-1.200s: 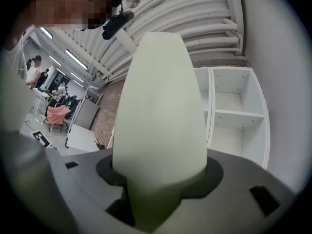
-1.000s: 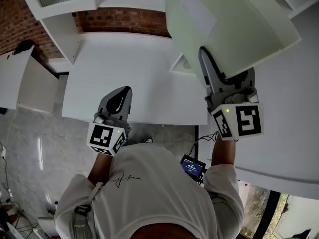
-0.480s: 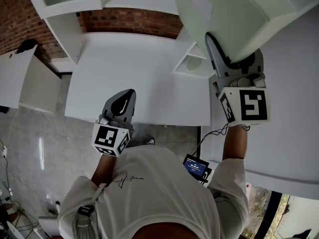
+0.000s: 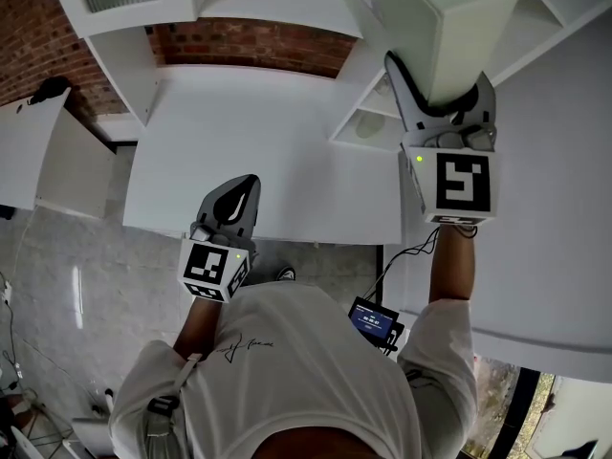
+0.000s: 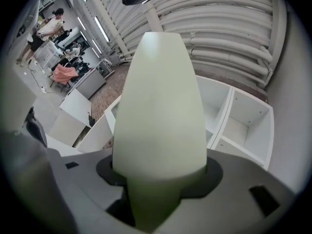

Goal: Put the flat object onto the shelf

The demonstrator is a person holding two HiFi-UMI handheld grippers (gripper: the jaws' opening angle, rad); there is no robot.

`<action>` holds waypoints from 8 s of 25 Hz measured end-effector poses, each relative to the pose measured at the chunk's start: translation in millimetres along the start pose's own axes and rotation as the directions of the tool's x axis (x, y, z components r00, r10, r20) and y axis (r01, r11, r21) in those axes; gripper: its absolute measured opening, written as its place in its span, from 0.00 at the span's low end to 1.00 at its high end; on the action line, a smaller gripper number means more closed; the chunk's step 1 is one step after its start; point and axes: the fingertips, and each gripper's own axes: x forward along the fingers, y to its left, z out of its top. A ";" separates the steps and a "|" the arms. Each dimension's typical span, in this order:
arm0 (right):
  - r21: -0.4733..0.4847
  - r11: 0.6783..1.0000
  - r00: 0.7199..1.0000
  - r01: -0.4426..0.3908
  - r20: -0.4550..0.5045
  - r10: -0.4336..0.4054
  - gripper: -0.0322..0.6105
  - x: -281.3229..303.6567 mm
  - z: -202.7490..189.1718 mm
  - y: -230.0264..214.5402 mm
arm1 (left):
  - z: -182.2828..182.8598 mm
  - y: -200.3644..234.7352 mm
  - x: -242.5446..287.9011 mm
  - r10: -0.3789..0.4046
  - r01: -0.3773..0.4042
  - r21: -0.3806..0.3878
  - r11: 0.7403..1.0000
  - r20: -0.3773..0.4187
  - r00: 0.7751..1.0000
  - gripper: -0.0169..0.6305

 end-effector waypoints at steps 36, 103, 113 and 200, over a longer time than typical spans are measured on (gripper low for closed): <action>-0.430 0.901 0.989 -0.055 -0.148 -0.010 0.46 42.9 -33.8 66.3 | 15.5 5.2 -1.5 0.009 -0.009 0.009 1.000 0.035 0.999 0.05; -0.769 0.637 0.991 -0.050 -0.115 -0.062 0.53 111.0 -76.3 114.7 | 151.1 27.7 90.8 -0.120 0.134 -0.019 0.991 0.331 0.936 0.05; -0.792 0.609 0.998 -0.023 0.021 0.065 0.53 100.9 -67.8 133.5 | 147.4 41.6 105.2 -0.094 0.116 -0.049 0.992 0.327 0.940 0.05; -0.252 0.964 0.989 0.089 -0.096 -0.116 0.12 143.1 -115.1 76.1 | 135.4 122.9 203.1 0.040 -0.052 0.074 0.996 0.151 0.988 0.05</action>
